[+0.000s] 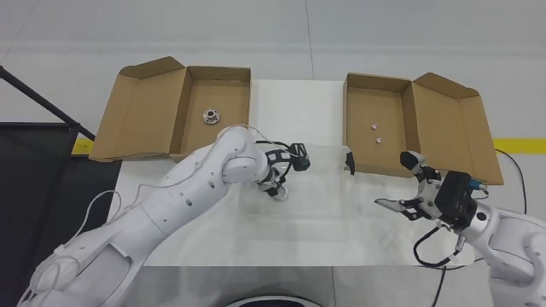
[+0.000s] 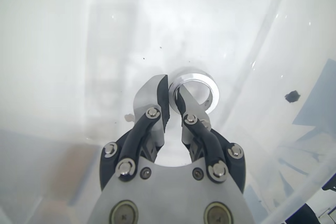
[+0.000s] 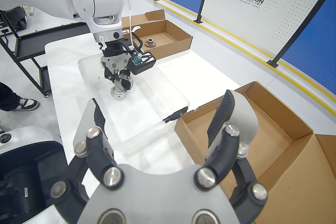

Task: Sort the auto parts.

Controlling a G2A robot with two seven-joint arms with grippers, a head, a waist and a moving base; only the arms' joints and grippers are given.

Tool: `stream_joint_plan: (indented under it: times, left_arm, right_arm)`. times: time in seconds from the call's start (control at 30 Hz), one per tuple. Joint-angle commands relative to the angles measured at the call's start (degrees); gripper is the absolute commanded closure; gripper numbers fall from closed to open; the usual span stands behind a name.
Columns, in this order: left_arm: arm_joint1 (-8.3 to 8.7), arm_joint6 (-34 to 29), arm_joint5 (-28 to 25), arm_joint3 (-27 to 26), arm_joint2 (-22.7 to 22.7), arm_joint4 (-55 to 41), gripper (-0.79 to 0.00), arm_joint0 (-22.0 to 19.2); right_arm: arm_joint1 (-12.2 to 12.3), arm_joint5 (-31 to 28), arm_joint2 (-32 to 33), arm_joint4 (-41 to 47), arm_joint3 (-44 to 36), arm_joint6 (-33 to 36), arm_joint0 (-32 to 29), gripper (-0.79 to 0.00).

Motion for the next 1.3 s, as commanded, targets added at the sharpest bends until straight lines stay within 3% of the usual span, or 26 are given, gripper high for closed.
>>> stream_joint_plan:
  times: [0.0, 0.2, 0.53, 0.87, 1.13, 1.27]
  left_arm:
    - [0.32, 1.4, 0.1, -1.4, -0.9, 0.4, 0.0, 0.4]
    - [2.63, 7.6, -0.2, -8.0, -7.7, 1.0, 0.0, 3.9]
    - [6.41, 21.3, -5.5, -19.4, -20.6, 0.9, 0.0, 13.3]
    - [7.12, 39.4, -10.2, -23.5, -26.4, 1.9, 0.0, 16.8]
    - [7.0, 52.5, -8.7, -27.7, -28.6, 7.5, 0.0, 19.6]
    - [7.1, 56.1, -8.7, -28.8, -29.4, 10.3, 0.0, 21.1]
  right_arm:
    - [0.0, 0.0, 0.0, 0.0, 0.0, 0.0, 0.0, -0.785]
    - [0.0, 0.0, 0.0, 0.0, 0.0, 0.0, 0.0, -0.785]
    - [0.0, 0.0, 0.0, 0.0, 0.0, 0.0, 0.0, -0.785]
    - [0.0, 0.0, 0.0, 0.0, 0.0, 0.0, 0.0, -0.785]
    - [0.0, 0.0, 0.0, 0.0, 0.0, 0.0, 0.0, -0.785]
    - [0.0, 0.0, 0.0, 0.0, 0.0, 0.0, 0.0, -0.785]
